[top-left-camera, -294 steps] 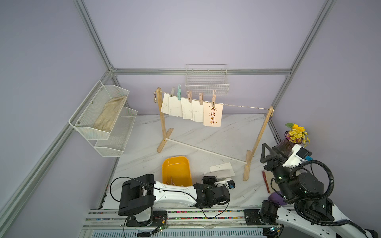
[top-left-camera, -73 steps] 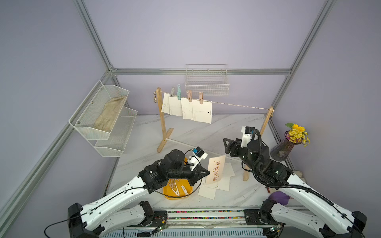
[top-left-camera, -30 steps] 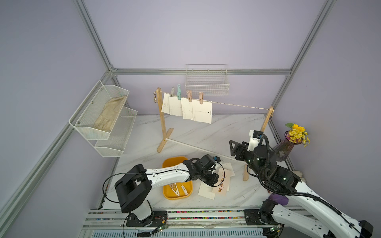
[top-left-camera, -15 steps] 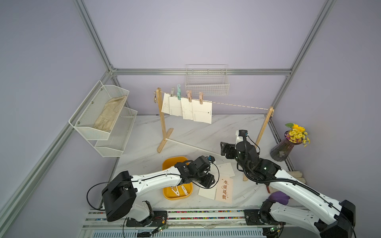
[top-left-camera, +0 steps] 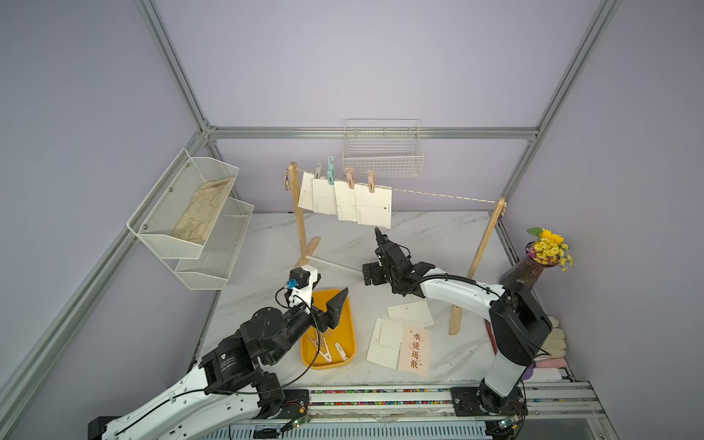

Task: Remove the postcards from the strings
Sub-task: Adjust the clothesline at the center of the board.

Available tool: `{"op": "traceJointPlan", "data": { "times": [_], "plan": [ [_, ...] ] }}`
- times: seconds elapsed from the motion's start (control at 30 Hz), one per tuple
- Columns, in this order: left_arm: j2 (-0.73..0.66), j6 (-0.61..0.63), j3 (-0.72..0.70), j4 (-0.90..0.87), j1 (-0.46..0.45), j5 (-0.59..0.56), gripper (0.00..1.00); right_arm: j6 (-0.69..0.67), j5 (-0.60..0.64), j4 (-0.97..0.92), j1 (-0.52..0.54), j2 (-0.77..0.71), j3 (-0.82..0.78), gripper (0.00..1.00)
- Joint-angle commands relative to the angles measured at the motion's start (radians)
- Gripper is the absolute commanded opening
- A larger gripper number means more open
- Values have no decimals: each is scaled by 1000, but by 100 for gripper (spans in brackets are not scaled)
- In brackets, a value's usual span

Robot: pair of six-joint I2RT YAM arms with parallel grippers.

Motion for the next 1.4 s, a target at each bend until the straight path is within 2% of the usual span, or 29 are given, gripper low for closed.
{"op": "traceJointPlan", "data": {
  "times": [0.0,0.1,0.23,0.37,0.57,0.8,1.07,1.37],
  "plan": [
    [-18,108,-62,26,3,-105,86,-158,-62,18,-2,123,126,97],
    [-33,110,-86,37,3,-115,88,-220,-64,-24,-2,252,262,97],
    [-14,117,-88,43,5,-103,90,-257,-99,-95,-3,391,436,91],
    [15,115,-82,36,4,-101,91,-278,-164,-139,-3,463,524,85],
    [34,108,-85,40,8,-108,93,-321,-245,-140,-3,497,538,75],
    [58,99,-79,38,14,-105,96,-410,-318,-126,-3,529,531,53],
    [74,95,-77,35,15,-102,99,-488,-298,-123,-7,531,497,27],
    [80,95,-73,36,23,-91,100,-513,-273,-98,-14,450,374,25]
  ]
}}
